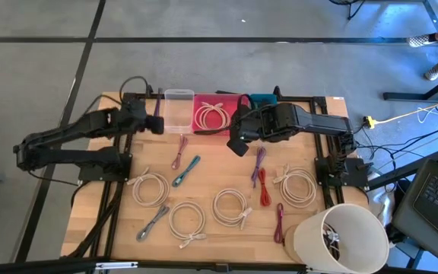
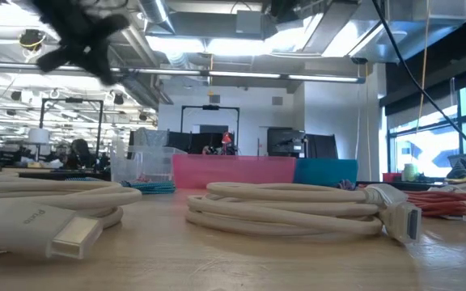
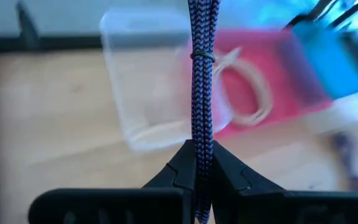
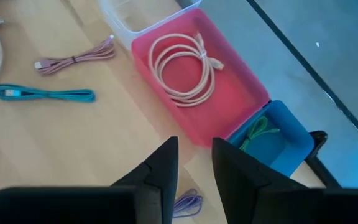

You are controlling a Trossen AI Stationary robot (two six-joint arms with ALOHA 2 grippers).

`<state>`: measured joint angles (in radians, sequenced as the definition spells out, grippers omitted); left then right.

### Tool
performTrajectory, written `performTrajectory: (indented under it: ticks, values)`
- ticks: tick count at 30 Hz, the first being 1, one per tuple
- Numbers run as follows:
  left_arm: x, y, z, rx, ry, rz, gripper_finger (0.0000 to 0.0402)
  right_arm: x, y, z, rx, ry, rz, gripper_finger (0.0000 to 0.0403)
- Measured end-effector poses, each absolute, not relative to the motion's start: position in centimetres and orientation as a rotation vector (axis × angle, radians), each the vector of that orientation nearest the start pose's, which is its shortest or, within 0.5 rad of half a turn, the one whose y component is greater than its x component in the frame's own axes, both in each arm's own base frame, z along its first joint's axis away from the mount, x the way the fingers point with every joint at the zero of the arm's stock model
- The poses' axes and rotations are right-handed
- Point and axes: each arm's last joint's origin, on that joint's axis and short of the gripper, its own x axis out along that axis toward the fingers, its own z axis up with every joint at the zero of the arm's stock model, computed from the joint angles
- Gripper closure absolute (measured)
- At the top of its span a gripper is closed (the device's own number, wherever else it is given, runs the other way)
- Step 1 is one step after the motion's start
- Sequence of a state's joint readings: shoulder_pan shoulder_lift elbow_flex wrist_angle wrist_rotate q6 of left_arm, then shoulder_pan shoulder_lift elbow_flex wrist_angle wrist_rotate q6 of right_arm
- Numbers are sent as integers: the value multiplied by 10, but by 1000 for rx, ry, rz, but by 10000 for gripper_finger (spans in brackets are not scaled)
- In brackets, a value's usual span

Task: Pick & Place USB Port
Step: Put the violet and black charger cable into the transparent bin

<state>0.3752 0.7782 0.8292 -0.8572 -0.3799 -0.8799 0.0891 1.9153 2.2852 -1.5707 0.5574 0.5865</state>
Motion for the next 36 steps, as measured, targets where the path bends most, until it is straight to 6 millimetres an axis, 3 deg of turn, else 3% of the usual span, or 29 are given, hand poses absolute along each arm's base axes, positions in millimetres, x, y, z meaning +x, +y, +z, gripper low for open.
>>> performTrajectory:
  ticks: [5, 9, 15, 20, 27, 36]
  values:
    - [155, 73, 327, -749, 441, 985, 389, 337, -8, 423, 140, 952, -761, 302]
    - [188, 88, 336, -699, 542, 990, 389, 301, -28, 444, 137, 900, -818, 302]
    - [207, 114, 324, -774, 681, 1094, 389, 223, -44, 469, 218, 793, -913, 302]
    - [206, 134, 309, -871, 740, 1171, 389, 186, -48, 468, 223, 785, -941, 302]
    - [214, 161, 283, -944, 862, 1180, 389, 168, -48, 457, 215, 816, -954, 302]
    - [223, 182, 251, -980, 993, 1188, 388, 171, -48, 444, 180, 882, -949, 302]
